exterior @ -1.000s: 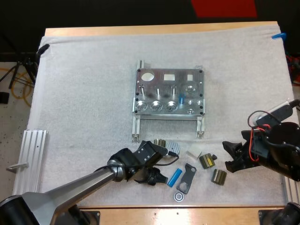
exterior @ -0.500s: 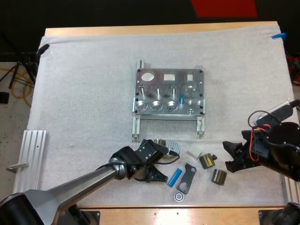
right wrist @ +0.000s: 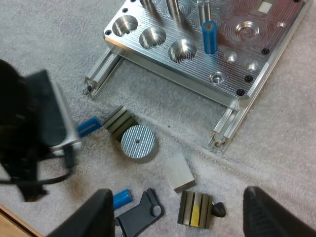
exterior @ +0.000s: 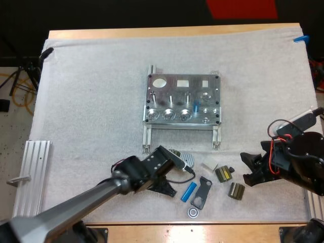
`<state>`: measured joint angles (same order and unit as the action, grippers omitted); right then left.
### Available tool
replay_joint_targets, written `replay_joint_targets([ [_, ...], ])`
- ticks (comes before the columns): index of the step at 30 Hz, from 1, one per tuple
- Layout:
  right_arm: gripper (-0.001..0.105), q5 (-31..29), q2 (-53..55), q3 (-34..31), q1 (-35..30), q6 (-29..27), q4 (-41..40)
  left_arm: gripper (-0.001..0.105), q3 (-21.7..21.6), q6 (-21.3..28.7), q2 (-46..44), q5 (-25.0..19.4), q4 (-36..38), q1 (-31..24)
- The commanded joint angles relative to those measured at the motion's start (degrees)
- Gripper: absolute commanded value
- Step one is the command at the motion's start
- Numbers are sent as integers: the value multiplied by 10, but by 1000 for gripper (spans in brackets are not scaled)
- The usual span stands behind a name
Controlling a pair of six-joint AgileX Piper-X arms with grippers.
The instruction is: Load cells from left to right
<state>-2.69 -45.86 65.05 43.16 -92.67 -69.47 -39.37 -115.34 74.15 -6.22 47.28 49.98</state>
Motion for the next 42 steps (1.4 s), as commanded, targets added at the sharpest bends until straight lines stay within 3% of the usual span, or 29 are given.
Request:
replay_joint_targets([
  [1,55,2,3,0,1,-1,2,0,-6,53,-41,-21,15,0],
  [7,55,4,3,0,1,-1,2,0,-6,186,-184,-16,54,0],
  [11,55,15,3,0,1,-4,7,0,-6,267,-285,54,71,0],
  [15,55,107,-7,0,1,-6,27,0,-6,299,-353,119,73,0],
  [18,55,191,-23,0,1,-6,46,0,-6,309,-389,157,75,0],
  [20,55,276,-50,0,1,-6,72,0,-6,313,-414,180,81,0],
  [26,55,407,-121,0,1,-1,121,0,-6,313,-432,202,81,0],
  [32,55,478,-186,0,16,3,154,0,-6,313,-432,202,81,0],
  [42,55,493,-241,0,78,29,225,0,-6,318,-432,202,81,0],
])
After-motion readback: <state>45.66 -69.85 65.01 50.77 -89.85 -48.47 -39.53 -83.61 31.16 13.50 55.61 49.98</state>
